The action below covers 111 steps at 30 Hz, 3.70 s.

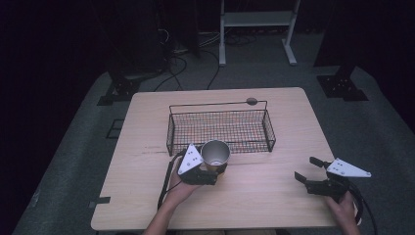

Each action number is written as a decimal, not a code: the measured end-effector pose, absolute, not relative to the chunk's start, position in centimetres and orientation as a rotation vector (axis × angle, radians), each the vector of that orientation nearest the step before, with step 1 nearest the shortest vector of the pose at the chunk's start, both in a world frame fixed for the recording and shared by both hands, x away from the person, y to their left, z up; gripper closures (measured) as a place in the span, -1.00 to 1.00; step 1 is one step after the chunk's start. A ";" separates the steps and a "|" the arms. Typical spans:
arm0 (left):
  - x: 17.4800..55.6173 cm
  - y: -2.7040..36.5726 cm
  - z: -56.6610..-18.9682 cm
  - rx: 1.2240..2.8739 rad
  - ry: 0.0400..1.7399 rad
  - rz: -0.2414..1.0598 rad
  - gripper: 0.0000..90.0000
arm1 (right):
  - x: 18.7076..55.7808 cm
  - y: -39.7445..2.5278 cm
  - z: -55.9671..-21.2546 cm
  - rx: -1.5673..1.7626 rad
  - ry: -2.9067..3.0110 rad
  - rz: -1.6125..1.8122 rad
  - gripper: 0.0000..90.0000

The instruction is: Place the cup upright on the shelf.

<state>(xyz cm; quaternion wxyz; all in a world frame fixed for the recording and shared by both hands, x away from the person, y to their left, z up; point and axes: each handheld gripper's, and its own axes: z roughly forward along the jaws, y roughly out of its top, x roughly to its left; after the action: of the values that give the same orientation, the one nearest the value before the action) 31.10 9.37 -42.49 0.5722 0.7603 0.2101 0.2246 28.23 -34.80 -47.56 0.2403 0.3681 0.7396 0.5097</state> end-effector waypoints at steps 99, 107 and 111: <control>46.3 6.9 -36.2 1.842 0.461 0.459 -0.69 | 28.3 -35.1 -47.5 1.025 2.002 1.424 -0.71; 47.3 6.8 -37.2 1.842 0.465 0.439 -0.69 | 28.3 -35.1 -47.5 1.026 2.000 1.426 -0.71; 47.9 6.5 -37.7 1.865 0.454 0.418 -0.69 | 28.3 -35.1 -47.5 1.024 2.002 1.425 -0.71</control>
<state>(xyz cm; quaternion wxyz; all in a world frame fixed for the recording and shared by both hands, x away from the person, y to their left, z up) 47.91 6.51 -37.75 0.5552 0.7896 0.1923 0.1770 28.26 -35.13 -47.48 0.2375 0.3736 0.7306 0.5199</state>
